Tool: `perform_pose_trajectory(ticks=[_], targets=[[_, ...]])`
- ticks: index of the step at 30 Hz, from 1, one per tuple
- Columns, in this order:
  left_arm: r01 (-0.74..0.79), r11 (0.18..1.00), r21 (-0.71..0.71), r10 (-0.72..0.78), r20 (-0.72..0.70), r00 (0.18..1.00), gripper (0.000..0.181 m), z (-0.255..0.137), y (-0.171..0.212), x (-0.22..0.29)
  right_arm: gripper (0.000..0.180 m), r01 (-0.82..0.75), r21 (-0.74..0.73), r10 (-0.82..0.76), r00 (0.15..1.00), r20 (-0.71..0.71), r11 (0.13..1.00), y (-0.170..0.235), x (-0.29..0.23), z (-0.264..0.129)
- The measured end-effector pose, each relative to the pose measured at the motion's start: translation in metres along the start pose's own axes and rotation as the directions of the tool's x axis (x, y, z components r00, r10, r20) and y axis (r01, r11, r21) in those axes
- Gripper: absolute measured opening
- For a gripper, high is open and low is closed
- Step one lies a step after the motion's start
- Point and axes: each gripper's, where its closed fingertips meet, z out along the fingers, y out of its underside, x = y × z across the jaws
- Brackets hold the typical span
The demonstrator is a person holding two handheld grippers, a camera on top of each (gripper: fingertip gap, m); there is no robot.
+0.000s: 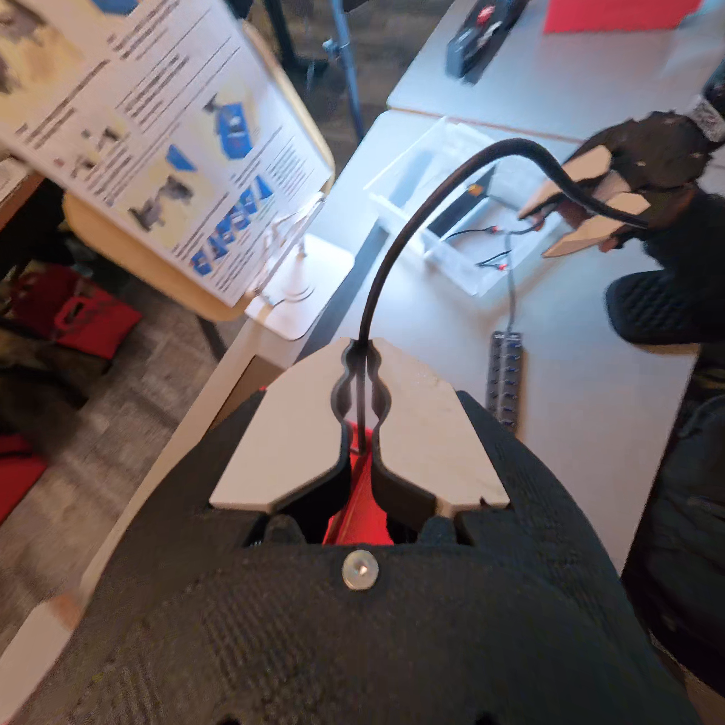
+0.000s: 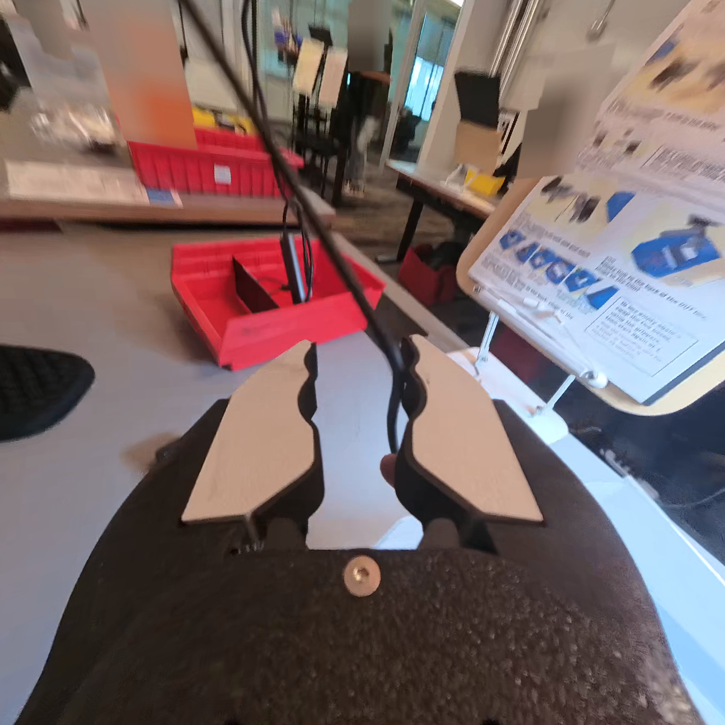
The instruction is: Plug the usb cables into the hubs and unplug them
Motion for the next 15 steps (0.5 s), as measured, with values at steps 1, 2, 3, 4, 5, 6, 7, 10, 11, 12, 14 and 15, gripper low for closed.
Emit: perform_pose_trajectory(ticks=[1,2,3,4,5,6,7,10,11,12,14,15], targets=[[-0.015,1.0,0.025,0.016,-0.035,0.999,0.004,0.006,-0.002,0.014,0.044,-0.005,0.044,0.006,1.0,-0.009,0.999,-0.013,0.0,-0.008],[-0.025,0.998,0.053,0.028,-0.064,0.998,0.004,0.014,-0.004,0.027,0.045,-0.003,0.083,0.004,1.0,-0.021,0.997,-0.025,-0.001,-0.016],[-0.026,0.996,0.082,0.035,-0.103,0.994,0.004,0.022,-0.006,0.043,0.046,0.013,0.124,-0.008,0.999,-0.041,0.992,-0.038,-0.002,-0.025],[-0.025,0.994,0.106,0.041,-0.144,0.989,0.004,0.031,-0.008,0.06,0.046,0.041,0.164,-0.03,0.997,-0.067,0.986,-0.051,-0.004,-0.033],[-0.026,0.991,0.129,0.049,-0.178,0.983,0.004,0.04,-0.009,0.075,0.047,0.077,0.201,-0.059,0.994,-0.093,0.977,-0.064,-0.009,-0.042],[-0.029,0.988,0.152,0.06,-0.205,0.977,0.004,0.048,-0.01,0.089,0.047,0.109,0.233,-0.084,0.99,-0.112,0.966,-0.075,-0.014,-0.05],[-0.029,0.985,0.17,0.067,-0.226,0.972,0.004,0.056,-0.011,0.1,0.049,0.131,0.256,-0.102,0.987,-0.124,0.958,-0.086,-0.021,-0.058],[0.028,0.972,0.235,0.04,-0.276,0.96,0.004,0.075,-0.014,0.121,0.048,0.211,0.343,-0.156,0.971,-0.18,0.915,-0.117,-0.038,-0.086],[0.073,0.96,0.269,0.013,-0.303,0.953,0.004,0.079,-0.017,0.124,0.046,0.24,0.373,-0.17,0.963,-0.21,0.896,-0.126,-0.043,-0.097],[0.122,0.949,0.29,-0.023,-0.324,0.946,0.004,0.084,-0.018,0.124,0.047,0.264,0.398,-0.181,0.955,-0.234,0.879,-0.134,-0.047,-0.107],[0.231,0.91,0.345,-0.094,-0.372,0.923,0.005,0.092,-0.022,0.12,0.047,0.32,0.455,-0.205,0.936,-0.285,0.831,-0.149,-0.057,-0.126],[0.29,0.882,0.371,-0.136,-0.388,0.911,0.004,0.095,-0.024,0.114,0.045,0.352,0.483,-0.223,0.926,-0.305,0.802,-0.156,-0.064,-0.135]])
